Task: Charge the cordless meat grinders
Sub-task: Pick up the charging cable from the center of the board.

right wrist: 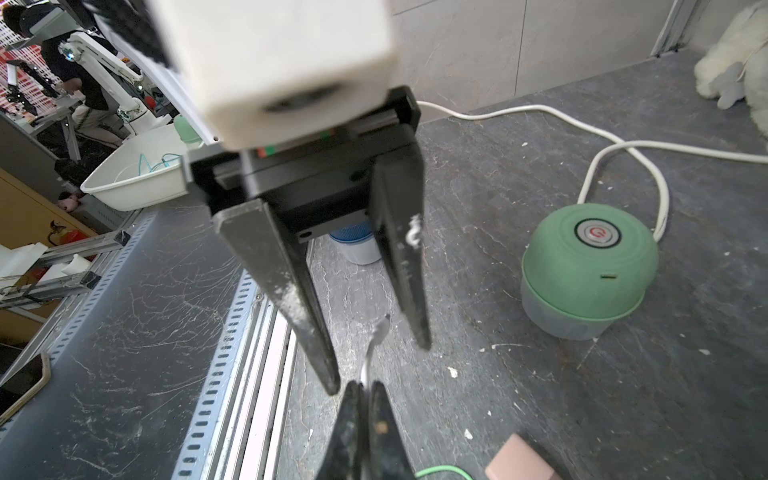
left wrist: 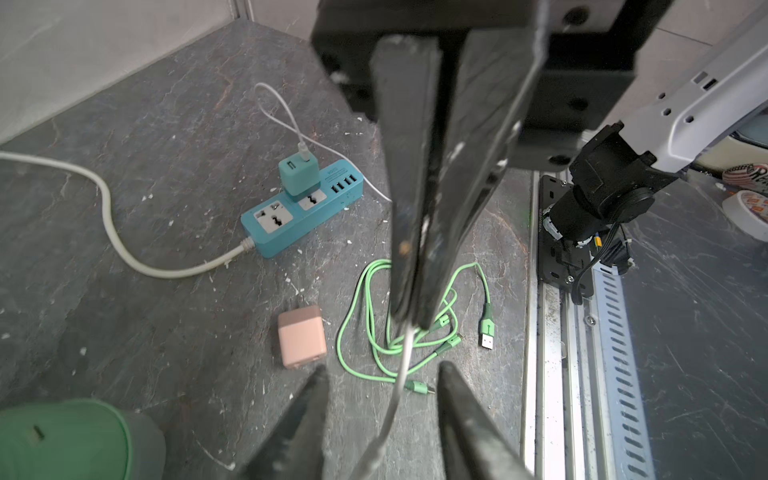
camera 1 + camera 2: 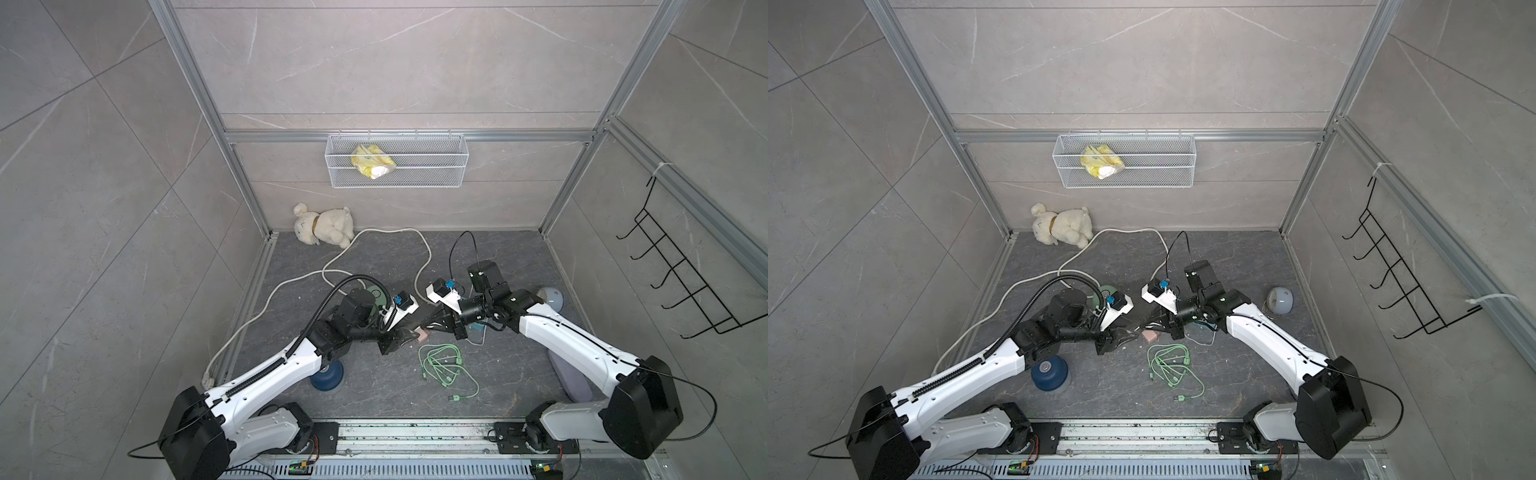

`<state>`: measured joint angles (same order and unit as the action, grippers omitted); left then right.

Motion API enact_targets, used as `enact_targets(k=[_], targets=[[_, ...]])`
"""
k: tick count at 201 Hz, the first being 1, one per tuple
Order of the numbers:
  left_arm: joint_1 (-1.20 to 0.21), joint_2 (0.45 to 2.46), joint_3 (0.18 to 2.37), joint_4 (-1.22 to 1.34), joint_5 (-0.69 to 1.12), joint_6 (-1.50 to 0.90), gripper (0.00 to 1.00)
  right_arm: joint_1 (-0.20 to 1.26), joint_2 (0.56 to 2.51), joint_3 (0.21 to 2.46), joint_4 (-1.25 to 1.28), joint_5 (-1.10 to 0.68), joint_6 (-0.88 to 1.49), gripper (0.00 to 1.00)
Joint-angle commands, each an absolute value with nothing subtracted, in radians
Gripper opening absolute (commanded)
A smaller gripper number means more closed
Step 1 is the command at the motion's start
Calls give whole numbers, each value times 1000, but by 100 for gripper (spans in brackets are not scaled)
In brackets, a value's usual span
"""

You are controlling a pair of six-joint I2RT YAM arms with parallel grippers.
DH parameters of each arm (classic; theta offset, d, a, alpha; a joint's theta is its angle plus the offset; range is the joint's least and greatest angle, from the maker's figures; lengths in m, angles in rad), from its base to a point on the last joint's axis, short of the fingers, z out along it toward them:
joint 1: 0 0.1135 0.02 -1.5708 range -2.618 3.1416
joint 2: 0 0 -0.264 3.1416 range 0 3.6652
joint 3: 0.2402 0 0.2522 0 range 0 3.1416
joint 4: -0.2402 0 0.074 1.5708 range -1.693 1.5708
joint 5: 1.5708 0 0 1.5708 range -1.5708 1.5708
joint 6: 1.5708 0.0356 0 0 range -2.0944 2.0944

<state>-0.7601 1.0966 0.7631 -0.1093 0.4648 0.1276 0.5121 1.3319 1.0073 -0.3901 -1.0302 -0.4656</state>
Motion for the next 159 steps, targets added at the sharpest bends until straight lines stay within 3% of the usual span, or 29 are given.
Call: enact_targets(k=[1, 52, 98, 159], targets=[[-746, 988, 685, -14, 474, 55, 59, 514, 1237, 966, -329, -1063, -369, 0], [-742, 847, 577, 43, 546, -21, 60, 513, 1148, 950, -305, -1085, -269, 0], [-742, 844, 560, 99, 543, 5, 56, 515, 1152, 967, -284, -1137, -203, 0], [-741, 882, 578, 135, 589, 13, 30, 514, 1177, 954, -260, -1128, -185, 0]])
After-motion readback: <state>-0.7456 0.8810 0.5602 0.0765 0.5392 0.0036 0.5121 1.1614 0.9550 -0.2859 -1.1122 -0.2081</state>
